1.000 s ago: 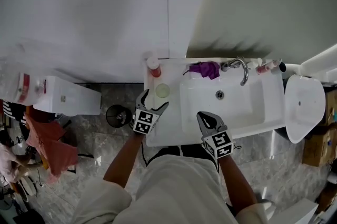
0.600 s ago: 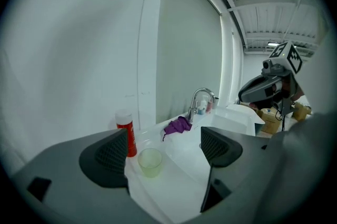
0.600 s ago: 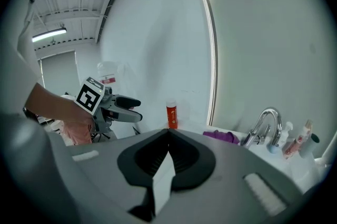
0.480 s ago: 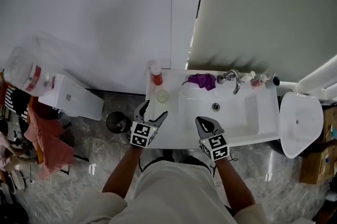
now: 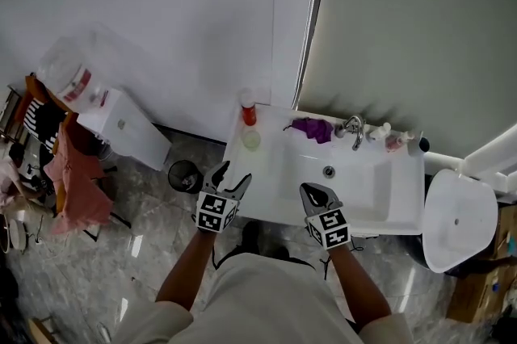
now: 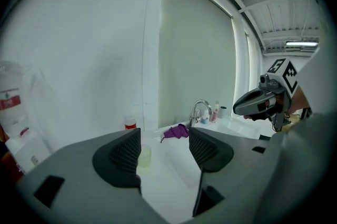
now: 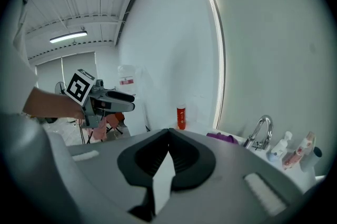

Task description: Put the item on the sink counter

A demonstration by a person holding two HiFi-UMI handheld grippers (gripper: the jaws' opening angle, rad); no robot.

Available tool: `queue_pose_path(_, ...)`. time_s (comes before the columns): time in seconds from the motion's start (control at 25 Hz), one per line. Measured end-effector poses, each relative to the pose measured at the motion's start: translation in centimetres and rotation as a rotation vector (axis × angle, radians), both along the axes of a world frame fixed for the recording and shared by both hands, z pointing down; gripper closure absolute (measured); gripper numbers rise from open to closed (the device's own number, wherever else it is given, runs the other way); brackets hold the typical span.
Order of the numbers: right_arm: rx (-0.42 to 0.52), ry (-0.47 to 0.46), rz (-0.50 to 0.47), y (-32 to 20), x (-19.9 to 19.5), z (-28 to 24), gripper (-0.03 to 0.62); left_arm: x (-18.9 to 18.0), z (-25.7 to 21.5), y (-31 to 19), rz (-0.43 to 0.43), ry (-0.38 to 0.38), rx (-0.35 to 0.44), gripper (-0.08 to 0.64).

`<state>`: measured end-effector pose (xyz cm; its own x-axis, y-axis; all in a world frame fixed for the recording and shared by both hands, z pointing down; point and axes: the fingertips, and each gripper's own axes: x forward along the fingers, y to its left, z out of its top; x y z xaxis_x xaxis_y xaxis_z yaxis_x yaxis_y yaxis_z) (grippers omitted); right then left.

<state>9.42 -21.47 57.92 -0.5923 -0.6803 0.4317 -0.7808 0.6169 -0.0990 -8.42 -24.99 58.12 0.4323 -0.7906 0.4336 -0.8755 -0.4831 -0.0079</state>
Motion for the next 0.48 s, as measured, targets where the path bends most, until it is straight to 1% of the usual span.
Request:
queue_pose_path(0.16,0.006,-0.021,-0.018,2.3,1.2,-0.6,0.581,0.3,-1.1,4.1,-0.054,-0.013,0.005,0.310)
queue_pose_path(0.24,0.011,-0.031,-0.034,3.4,1.6,-1.0,0.581,0.4,-1.7,6.0,-0.083,-0.021,0.004,0.350)
queue_pose_path(0.48,0.036,-0.040,-0.102,6.1,1.0,-2.0,0.581,-0.3,-3.6,10.4,-0.165,-0.030,0.022,0.460)
